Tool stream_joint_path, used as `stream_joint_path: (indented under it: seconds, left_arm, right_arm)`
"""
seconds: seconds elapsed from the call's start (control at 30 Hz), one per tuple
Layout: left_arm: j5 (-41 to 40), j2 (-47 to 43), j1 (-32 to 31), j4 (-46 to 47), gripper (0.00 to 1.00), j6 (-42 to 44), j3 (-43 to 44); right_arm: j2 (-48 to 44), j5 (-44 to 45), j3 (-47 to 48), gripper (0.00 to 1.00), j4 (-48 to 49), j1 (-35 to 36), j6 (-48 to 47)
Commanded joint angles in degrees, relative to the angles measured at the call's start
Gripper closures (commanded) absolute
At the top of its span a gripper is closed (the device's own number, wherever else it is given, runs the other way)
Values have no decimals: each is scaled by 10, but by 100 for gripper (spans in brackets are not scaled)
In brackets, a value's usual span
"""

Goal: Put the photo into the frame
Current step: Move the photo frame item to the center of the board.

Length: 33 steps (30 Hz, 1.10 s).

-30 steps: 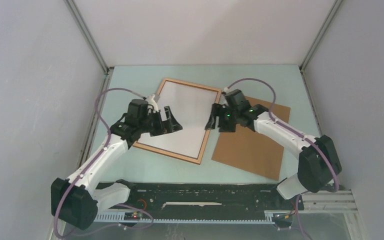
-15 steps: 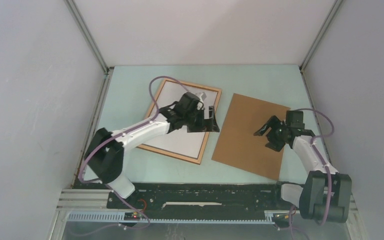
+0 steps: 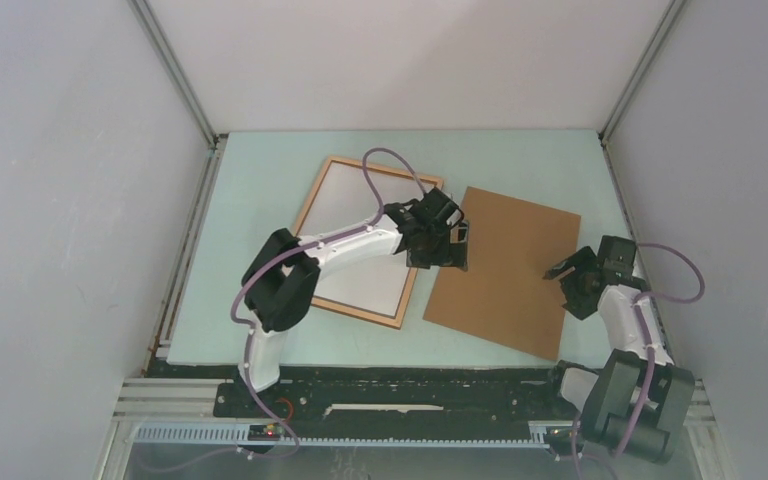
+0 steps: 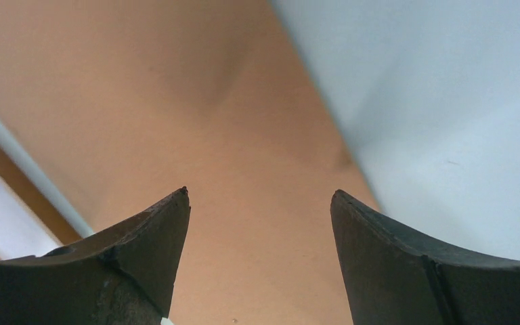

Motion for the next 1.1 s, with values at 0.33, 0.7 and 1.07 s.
stream_joint_path:
  seconds: [0.33, 0.7, 1.07]
  left_arm:
    - [0, 70, -17, -68, 0, -53, 62]
    - [58, 90, -12, -23, 0, -87, 54]
    - [207, 12, 23, 109, 0, -147, -3]
  right_arm:
    - [22, 95, -6, 17, -12, -38, 4]
    - [122, -5, -16, 19, 39, -40, -40]
    - [157, -202, -46, 21, 84, -41, -41]
